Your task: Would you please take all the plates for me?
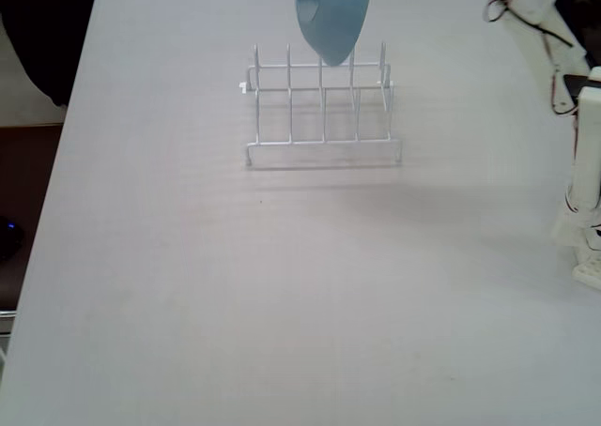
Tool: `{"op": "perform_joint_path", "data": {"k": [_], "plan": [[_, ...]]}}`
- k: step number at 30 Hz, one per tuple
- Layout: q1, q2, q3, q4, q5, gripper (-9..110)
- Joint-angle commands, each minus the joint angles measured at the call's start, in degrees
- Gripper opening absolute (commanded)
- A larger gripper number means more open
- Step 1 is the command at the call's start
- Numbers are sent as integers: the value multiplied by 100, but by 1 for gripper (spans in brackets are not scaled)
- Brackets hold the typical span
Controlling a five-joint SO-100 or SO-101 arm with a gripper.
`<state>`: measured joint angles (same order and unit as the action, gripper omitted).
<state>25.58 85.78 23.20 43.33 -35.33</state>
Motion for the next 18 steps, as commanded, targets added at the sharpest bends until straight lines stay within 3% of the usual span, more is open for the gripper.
{"op": "perform_joint_path", "data": {"k": [1, 12, 18], "plan": [[-220, 1055, -79, -158, 211, 0], [-2303, 2013, 800, -1028, 1125, 0], [-3560, 2013, 1450, -2136, 1468, 0]]}}
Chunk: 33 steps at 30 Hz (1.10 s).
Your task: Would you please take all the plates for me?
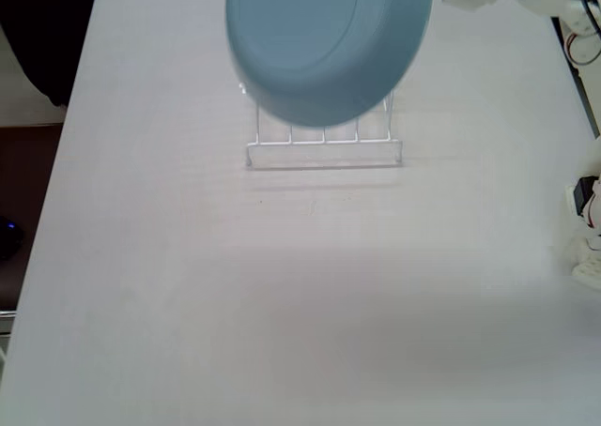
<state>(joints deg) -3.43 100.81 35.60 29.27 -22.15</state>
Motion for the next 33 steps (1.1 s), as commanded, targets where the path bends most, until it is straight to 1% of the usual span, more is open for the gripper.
{"op": "perform_joint_path", "data": {"k": [1, 8, 10, 17, 33], "plan": [[-800, 510, 396, -984, 237, 0], [-1582, 387, 1758, -3103, 466, 0], [-1661, 211, 1819, -3410, 545, 0], [-1679, -158, 1837, -3990, 624, 0], [-1274, -387, 1925, -4271, 940, 0]]}}
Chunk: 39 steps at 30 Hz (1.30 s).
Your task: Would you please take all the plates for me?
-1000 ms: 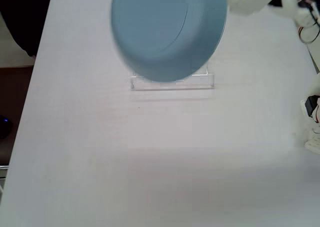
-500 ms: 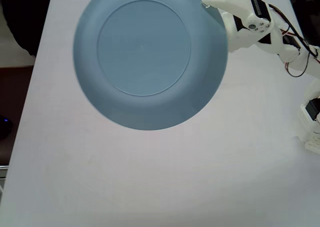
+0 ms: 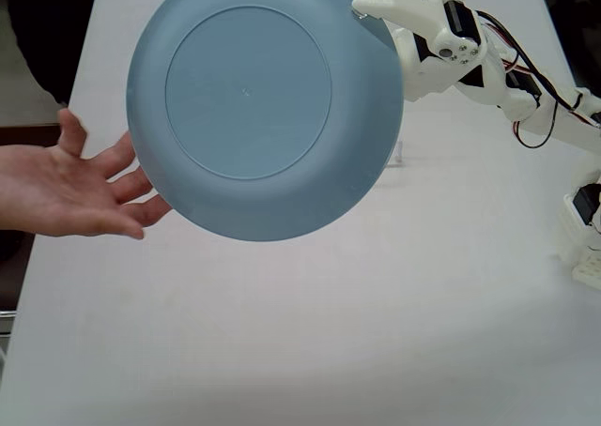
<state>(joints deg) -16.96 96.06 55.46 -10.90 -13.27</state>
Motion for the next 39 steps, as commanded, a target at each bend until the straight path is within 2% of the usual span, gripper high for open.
{"op": "perform_joint_path", "data": {"k": [1, 12, 17, 23, 34, 39], "plan": [[97, 88, 26, -360, 62, 0], [387, 44, 422, -738, 325, 0], [580, 53, 483, -519, 70, 26], [791, 387, 413, 519, -62, 37], [984, 1547, 211, 3252, -237, 35], [967, 2549, 1239, 3929, 62, 31]]}}
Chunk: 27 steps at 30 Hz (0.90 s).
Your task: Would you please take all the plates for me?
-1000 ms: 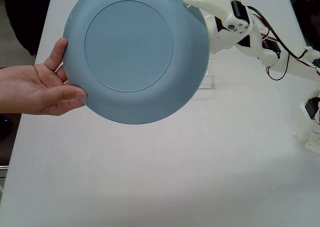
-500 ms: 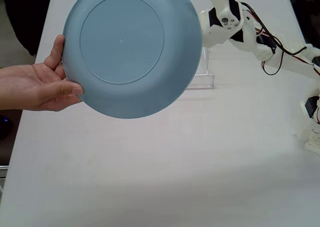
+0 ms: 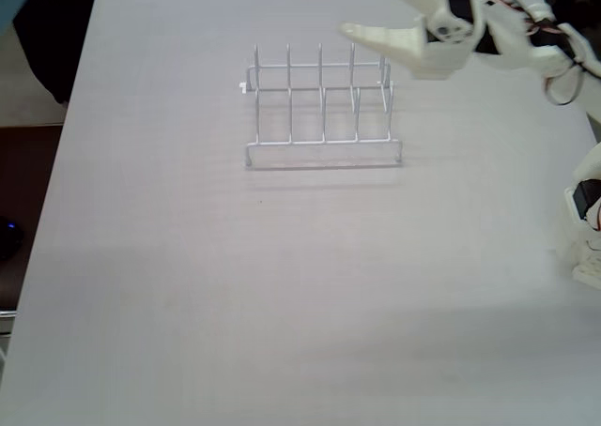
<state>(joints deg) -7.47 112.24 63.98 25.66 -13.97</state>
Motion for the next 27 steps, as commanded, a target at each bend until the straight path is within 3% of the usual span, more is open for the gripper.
{"op": "perform_joint_path", "data": {"k": [1, 8, 14, 27], "plan": [[9, 1169, 712, 352, 229, 31], [-35, 2892, 3524, 193, 879, 27], [211, 4025, 5695, -141, 1336, 12], [149, 6293, 8323, -422, 1116, 0]]}}
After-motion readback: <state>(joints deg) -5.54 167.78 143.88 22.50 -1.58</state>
